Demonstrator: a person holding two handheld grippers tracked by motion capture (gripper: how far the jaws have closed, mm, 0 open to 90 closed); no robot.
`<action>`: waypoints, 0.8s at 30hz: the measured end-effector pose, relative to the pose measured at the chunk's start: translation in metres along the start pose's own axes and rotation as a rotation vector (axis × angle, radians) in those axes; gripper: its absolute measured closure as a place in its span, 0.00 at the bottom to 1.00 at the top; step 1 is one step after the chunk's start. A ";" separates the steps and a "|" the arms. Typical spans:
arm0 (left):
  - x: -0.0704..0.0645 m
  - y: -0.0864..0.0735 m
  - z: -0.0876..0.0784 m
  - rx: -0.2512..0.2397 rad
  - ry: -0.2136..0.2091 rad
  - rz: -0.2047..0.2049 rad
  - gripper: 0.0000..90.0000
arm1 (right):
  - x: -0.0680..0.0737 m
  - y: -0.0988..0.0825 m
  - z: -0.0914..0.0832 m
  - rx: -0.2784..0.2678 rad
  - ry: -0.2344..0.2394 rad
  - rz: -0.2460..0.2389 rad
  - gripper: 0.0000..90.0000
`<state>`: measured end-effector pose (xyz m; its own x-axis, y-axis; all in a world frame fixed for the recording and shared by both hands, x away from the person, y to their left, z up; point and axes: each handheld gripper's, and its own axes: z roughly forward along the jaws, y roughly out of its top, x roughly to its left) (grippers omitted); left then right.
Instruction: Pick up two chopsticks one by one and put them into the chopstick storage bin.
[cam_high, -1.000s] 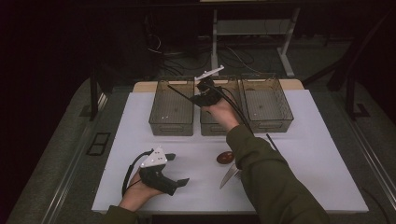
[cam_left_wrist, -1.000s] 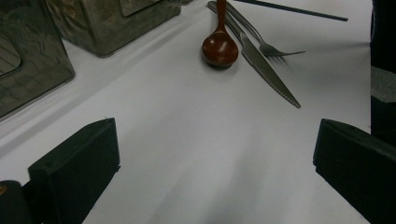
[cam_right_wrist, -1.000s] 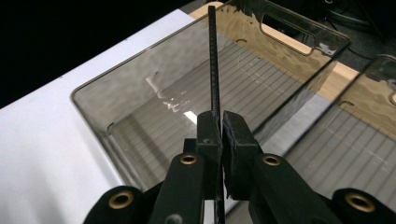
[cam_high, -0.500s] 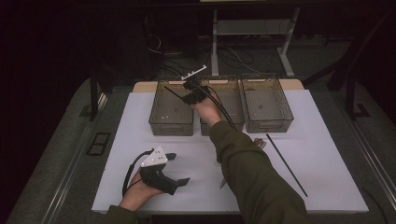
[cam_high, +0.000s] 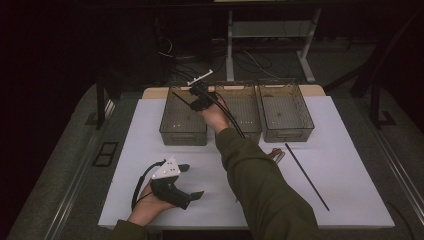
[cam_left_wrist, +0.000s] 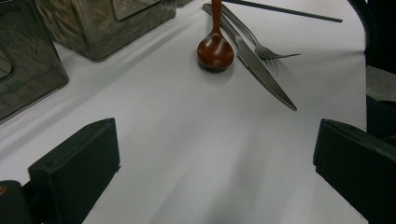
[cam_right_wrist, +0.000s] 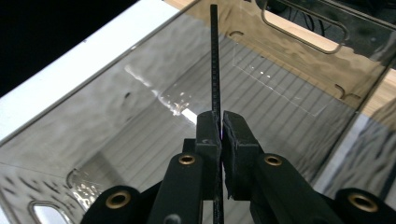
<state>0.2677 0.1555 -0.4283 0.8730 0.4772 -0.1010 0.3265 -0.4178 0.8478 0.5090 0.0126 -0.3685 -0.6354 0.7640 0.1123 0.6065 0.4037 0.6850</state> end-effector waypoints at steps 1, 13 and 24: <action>0.000 0.000 0.000 0.000 0.000 0.000 0.00 | 0.000 0.000 0.000 0.000 0.000 0.000 0.93; 0.000 0.000 -0.001 0.004 0.002 -0.001 0.00 | 0.000 0.001 -0.008 -0.019 0.040 -0.006 0.69; -0.001 -0.002 0.000 0.015 0.006 0.009 0.00 | -0.006 -0.007 -0.043 -0.056 0.101 -0.035 0.44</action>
<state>0.2667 0.1557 -0.4299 0.8735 0.4783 -0.0903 0.3243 -0.4335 0.8408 0.4884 -0.0166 -0.3427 -0.7024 0.6941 0.1577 0.5573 0.3985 0.7284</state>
